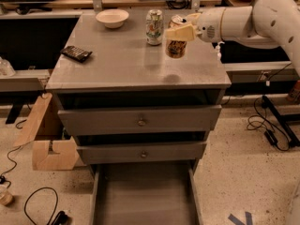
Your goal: Pick orange can from bottom drawer and place on counter
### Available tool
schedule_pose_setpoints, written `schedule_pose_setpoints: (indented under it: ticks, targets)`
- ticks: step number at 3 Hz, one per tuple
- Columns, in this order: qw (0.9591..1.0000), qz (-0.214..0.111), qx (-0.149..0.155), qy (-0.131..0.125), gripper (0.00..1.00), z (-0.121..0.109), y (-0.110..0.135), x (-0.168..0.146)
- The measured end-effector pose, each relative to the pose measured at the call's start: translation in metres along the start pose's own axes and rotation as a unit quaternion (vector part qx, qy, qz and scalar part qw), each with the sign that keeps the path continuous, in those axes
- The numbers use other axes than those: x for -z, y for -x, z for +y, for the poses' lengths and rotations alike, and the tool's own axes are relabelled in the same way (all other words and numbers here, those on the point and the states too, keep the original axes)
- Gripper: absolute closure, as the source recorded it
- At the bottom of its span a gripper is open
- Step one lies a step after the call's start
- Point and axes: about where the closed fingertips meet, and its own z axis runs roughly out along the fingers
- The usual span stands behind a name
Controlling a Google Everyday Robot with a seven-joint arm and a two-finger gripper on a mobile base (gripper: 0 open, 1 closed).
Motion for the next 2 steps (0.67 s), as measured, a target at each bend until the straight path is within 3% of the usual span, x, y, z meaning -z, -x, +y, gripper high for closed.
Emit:
schedule_pose_setpoints:
  ticks: [1, 2]
  targets:
    - [1.0000, -0.002, 0.002, 0.004, 0.82, 0.0031, 0.0025, -0.0031]
    - [1.0000, -0.002, 0.002, 0.008, 0.51, 0.0056, 0.0029, -0.0072]
